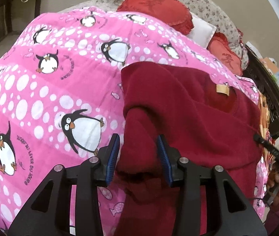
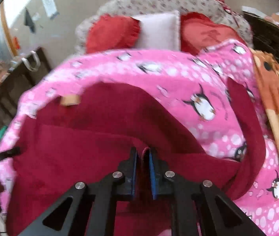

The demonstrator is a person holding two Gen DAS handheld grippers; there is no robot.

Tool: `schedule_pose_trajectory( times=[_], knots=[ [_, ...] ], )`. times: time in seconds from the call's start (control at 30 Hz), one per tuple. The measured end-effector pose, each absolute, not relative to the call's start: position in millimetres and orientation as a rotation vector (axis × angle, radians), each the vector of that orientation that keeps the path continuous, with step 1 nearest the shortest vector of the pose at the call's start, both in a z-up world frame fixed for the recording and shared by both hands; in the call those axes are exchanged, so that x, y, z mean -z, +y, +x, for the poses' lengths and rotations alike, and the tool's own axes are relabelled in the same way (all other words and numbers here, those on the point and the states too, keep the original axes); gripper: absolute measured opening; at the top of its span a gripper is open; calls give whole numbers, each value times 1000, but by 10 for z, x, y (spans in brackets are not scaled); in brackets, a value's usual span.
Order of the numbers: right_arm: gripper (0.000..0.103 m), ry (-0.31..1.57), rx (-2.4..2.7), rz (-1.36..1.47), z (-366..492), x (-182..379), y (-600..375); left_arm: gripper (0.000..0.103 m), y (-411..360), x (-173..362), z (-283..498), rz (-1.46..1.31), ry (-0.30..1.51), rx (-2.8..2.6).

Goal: Fold small clothes

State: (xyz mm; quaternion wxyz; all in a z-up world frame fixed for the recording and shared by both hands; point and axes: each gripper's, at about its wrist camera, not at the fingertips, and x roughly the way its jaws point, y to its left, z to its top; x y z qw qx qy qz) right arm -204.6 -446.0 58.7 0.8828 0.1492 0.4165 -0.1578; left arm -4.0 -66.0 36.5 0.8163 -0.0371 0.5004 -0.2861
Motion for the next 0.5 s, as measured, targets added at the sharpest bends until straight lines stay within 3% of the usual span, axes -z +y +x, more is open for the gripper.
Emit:
schedule_pose_trajectory(
  times=[0.1,0.17,0.3,0.37,0.5],
  knots=[
    [20,881,297,352,-2130,-603,-4504,39,-623,-474,-98,-99,1023,568],
    [49,839,343,343,-2340,-792,-4573,39,-588,-606,-178,-94,959,535],
    [50,790,467,400,-2721,-1001,-4968,40,-664,-887,-322,-78,871,568],
    [50,792,509,444,-2848,-1023,-5122,45,-777,-967,-384,-79,867,616],
    [50,783,575,515,-2951,-1006,-5370,45,-1075,-998,-494,-61,895,696]
  ],
)
